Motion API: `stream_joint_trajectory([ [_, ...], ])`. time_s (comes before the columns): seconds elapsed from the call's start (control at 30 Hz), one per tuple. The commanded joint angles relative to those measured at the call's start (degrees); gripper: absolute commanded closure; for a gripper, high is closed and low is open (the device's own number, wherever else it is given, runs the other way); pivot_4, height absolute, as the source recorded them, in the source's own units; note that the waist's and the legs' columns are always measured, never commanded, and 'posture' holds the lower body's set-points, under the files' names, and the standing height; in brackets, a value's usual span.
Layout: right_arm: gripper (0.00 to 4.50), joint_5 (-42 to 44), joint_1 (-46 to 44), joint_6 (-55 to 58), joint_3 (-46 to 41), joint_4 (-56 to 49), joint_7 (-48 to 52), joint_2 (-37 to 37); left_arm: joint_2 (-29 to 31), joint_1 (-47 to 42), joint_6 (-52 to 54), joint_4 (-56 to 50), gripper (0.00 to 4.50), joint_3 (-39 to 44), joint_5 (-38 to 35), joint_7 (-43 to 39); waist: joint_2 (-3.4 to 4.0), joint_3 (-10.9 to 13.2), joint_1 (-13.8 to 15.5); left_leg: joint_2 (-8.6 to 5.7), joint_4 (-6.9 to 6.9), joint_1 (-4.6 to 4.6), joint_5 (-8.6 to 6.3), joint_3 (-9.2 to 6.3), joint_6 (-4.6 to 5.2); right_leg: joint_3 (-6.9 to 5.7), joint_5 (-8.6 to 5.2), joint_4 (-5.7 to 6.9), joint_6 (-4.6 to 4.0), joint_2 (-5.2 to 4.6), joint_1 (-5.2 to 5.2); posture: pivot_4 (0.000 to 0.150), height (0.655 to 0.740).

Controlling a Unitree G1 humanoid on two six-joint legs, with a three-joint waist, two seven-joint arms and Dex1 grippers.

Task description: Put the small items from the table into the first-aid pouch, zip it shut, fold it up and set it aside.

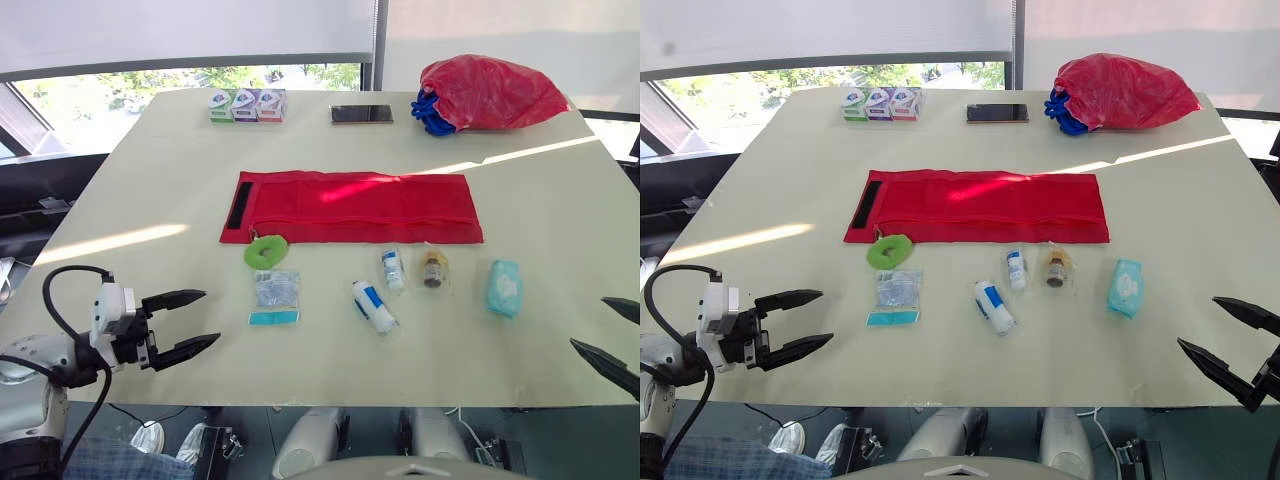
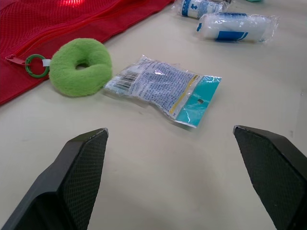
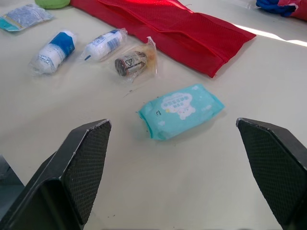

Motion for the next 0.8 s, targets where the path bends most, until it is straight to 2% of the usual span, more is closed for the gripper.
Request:
stream_joint_trajectory([
  [0.03,0.04,0.67,-0.3,-0.15,-0.91,-1.45,-0.07,-0.25,0.77,-0.55,-1.3,1.08,0.0,1.01,-0.41,-0.76,0.0,0.0,0.0,0.0,0.0,0.0,0.0,0.0,0.01,0.0,0.0,0.0,0.0,0.0,0.0,0.15,0.74],
  [0.47,0.04,0.18,-2.5,-1.86,0.8,0.07,1.77,0.05,1.23,-3.25,-3.46,8.42,0.0,0.16,0.11,-2.94,-0.01,0.0,-0.01,0.01,-0.01,0.02,0.01,0.01,0.02,0.0,0.0,0.0,0.01,0.02,0.0,0.15,0.74],
  [0.63,0.04,1.83,-4.59,-0.44,3.18,-3.53,1.28,-0.32,1.28,-5.45,-1.58,8.56,0.0,-1.18,0.5,-1.78,-0.02,0.0,-0.04,0.01,-0.01,0.04,0.03,0.01,0.04,0.01,0.01,0.01,0.01,0.02,0.0,0.15,0.74],
  [0.8,0.04,5.67,-7.43,3.51,6.97,-11.16,-1.86,-0.76,1.29,-8.01,6.29,4.48,0.0,-3.71,0.59,1.82,-0.03,0.01,-0.05,0.02,-0.01,0.03,0.12,0.01,0.2,0.02,0.01,0.01,0.01,0.03,0.0,0.15,0.74],
])
